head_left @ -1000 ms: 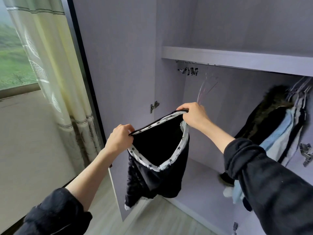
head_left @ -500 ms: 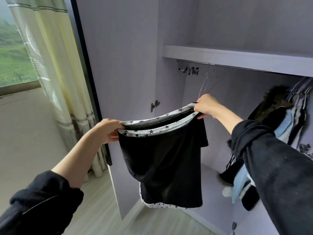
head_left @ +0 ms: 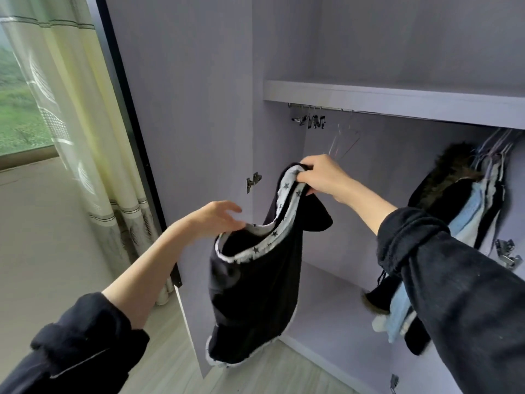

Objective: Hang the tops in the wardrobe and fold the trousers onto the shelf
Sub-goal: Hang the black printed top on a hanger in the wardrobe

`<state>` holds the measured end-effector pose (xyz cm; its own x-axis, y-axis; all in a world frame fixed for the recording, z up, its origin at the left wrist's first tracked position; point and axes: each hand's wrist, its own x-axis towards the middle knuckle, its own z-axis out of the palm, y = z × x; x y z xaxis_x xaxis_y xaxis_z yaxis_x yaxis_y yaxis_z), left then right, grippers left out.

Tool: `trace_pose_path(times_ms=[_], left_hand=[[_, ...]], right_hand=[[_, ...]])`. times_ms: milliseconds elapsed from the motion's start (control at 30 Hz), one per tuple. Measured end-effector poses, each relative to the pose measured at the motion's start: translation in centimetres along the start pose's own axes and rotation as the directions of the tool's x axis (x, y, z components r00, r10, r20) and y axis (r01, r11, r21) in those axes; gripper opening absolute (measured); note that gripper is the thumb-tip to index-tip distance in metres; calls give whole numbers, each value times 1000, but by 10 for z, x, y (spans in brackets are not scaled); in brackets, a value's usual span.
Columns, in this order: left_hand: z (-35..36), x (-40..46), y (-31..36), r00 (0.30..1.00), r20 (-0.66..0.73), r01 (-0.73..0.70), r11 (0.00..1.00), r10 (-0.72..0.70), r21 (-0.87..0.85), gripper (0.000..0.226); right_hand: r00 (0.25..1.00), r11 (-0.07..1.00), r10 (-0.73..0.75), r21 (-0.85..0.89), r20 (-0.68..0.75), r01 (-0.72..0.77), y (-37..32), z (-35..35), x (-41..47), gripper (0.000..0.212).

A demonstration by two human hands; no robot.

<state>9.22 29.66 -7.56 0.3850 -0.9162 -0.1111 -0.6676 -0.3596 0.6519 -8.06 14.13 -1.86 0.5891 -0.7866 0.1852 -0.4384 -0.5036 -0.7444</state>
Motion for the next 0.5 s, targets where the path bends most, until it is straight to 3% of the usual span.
trace_pose_path(times_ms=[100, 233, 333, 400, 500], left_hand=[[15, 3, 28, 984, -98, -164, 970, 148, -179, 52], [24, 7, 57, 906, -387, -240, 962, 172, -134, 21], [15, 8, 60, 856, -504, -226, 961, 118, -159, 17], [5, 9, 58, 831, -554, -234, 933, 47, -272, 16], [-12, 9, 54, 770, -635, -200, 925, -56, -324, 11]], right_hand=[[993, 992, -112, 60, 33, 110, -22, 16, -2, 23], [977, 976, -210, -56, -34, 208, -37, 21, -2, 22], [961, 943, -248, -259, -120, 211, -21, 7, -2, 28], [983, 923, -171, -358, -63, 138, 4, 3, -5, 31], [997, 901, 66, -427, -40, -77, 49, -4, -18, 27]])
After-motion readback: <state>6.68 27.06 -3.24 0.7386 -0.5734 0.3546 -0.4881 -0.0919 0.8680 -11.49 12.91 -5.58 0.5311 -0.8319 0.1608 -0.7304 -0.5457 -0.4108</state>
